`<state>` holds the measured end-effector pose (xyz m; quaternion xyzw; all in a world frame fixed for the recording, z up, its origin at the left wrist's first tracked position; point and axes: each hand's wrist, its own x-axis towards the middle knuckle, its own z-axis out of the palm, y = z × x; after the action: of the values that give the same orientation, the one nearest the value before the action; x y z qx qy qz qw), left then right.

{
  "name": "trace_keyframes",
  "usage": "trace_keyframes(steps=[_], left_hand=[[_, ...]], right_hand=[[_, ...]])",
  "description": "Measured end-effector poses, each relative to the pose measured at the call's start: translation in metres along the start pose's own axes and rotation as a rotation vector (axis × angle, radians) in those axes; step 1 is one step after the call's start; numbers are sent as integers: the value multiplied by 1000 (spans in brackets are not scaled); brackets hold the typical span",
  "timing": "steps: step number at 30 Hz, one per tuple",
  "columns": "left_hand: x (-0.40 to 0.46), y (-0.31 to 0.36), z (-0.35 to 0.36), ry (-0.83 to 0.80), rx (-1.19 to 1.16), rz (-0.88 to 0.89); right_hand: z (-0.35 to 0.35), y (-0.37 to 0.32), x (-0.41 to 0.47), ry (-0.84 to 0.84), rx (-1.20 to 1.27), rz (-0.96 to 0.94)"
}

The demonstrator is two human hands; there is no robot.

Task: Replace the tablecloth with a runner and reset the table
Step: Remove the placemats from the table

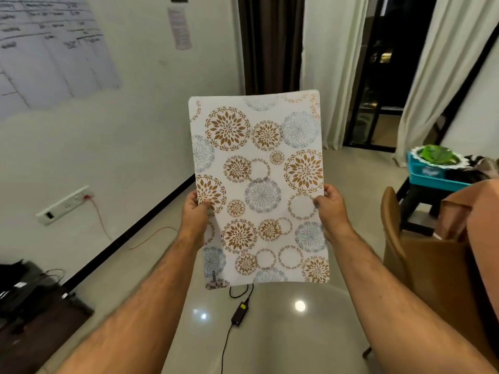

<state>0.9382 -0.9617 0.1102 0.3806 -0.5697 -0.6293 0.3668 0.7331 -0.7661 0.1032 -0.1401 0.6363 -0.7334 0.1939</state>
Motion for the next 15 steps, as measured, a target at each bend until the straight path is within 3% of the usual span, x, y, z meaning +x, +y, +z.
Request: trace_keyframes(steps=[15], left_hand=[[249, -12, 268, -270, 0, -70]], right_hand=[[-81, -21, 280, 243, 14, 23]])
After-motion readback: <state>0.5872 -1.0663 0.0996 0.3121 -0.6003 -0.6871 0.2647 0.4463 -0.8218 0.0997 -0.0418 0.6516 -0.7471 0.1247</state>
